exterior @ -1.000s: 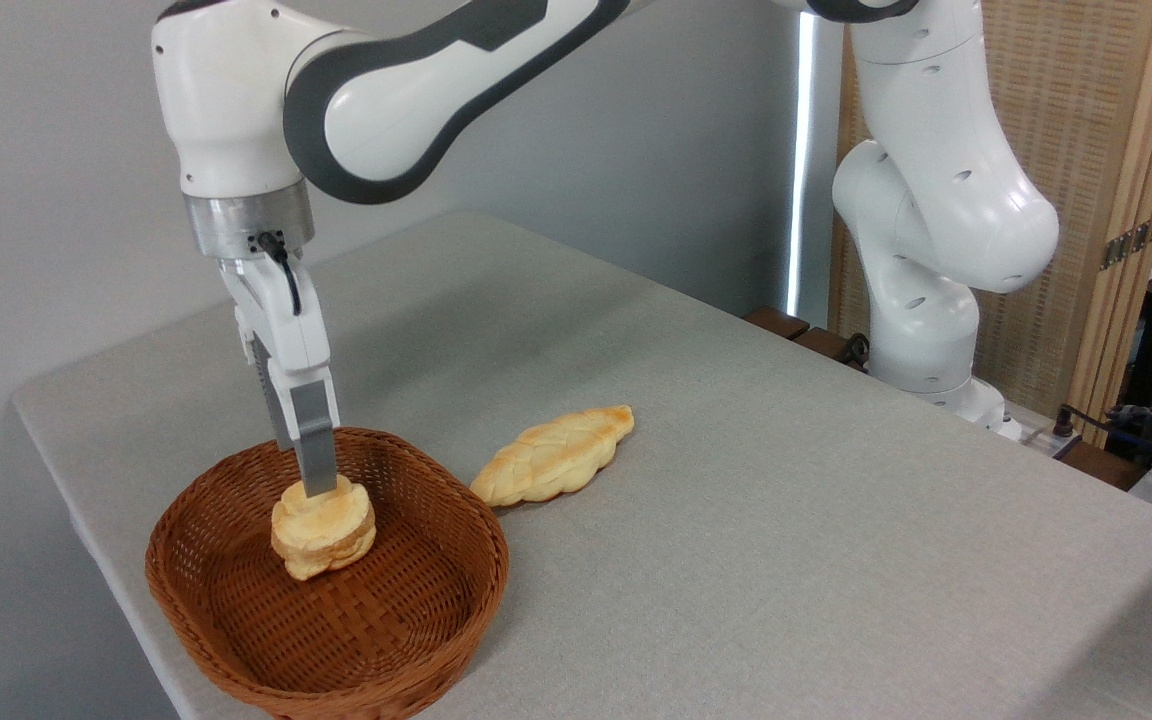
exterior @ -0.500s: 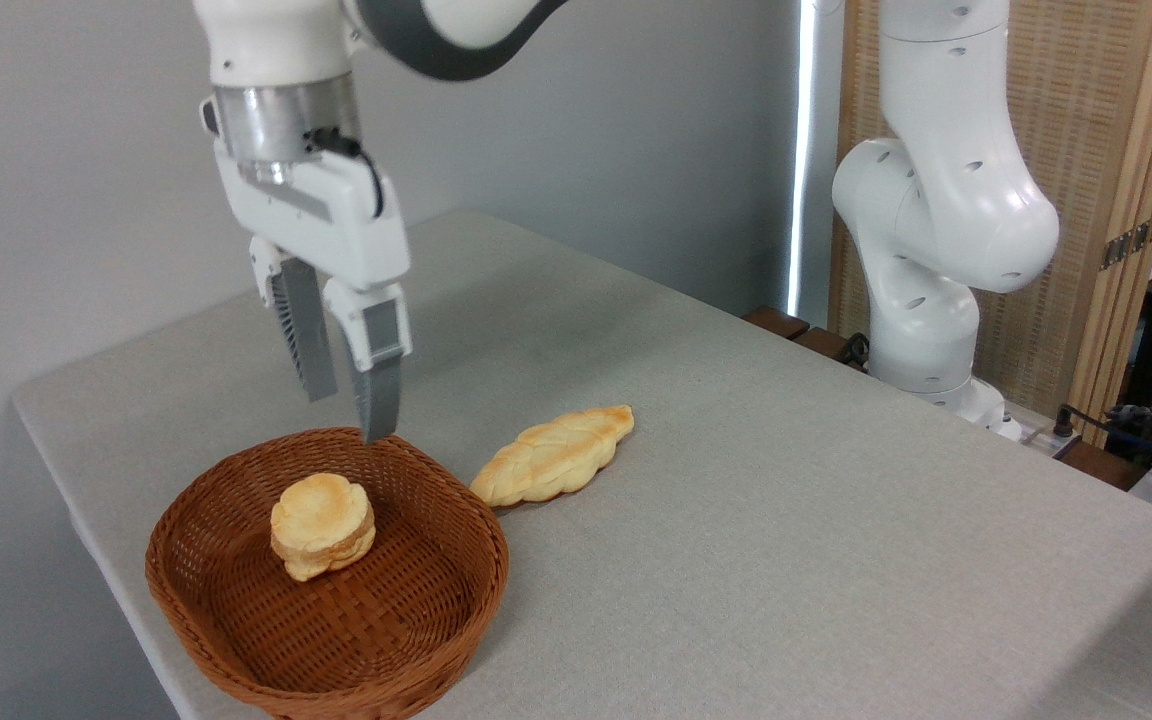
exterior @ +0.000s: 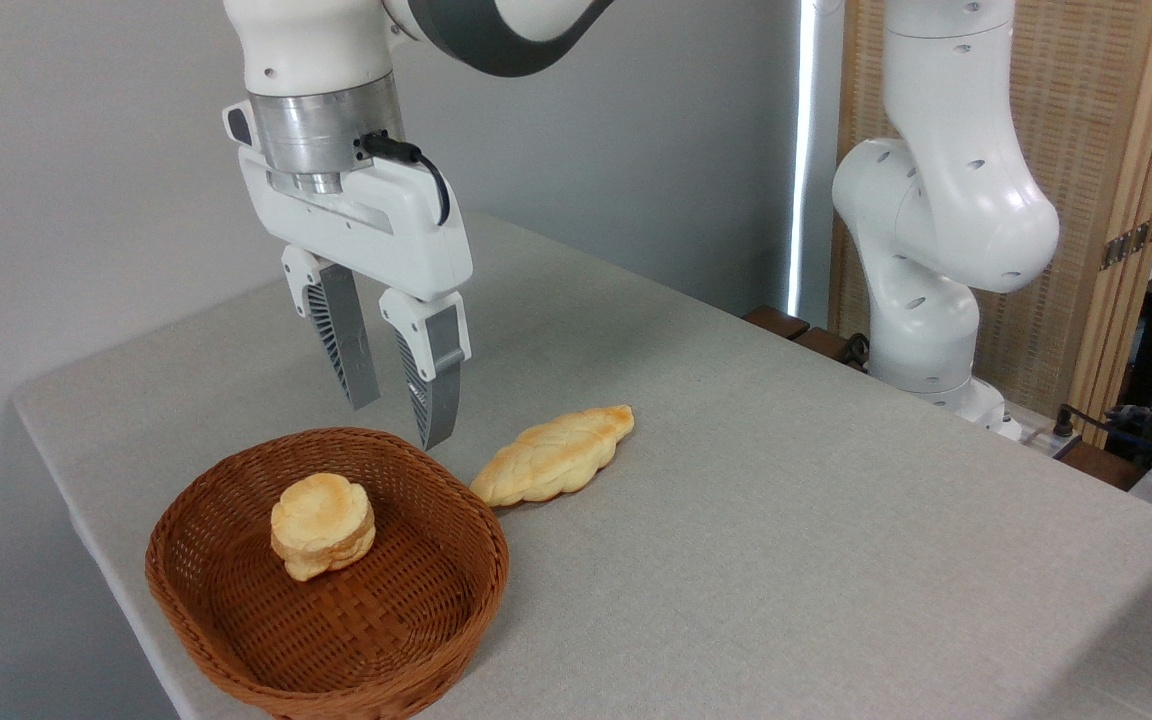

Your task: Put bread into the basket

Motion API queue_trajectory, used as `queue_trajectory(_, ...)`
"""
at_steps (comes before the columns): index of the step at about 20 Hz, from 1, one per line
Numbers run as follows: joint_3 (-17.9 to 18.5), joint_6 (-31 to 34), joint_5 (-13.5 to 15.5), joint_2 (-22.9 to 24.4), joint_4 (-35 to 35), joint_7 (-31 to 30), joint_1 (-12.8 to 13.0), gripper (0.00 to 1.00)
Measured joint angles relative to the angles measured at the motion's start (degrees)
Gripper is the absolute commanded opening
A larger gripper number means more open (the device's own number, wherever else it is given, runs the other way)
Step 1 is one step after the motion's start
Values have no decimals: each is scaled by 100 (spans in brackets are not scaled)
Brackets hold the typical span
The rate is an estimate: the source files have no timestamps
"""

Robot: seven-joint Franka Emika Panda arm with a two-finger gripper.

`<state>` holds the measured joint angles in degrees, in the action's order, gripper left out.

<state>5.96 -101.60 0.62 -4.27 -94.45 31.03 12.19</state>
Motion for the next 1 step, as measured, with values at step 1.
queue_trajectory(1, 0, 0, 0, -10, -8, 0, 1, 100)
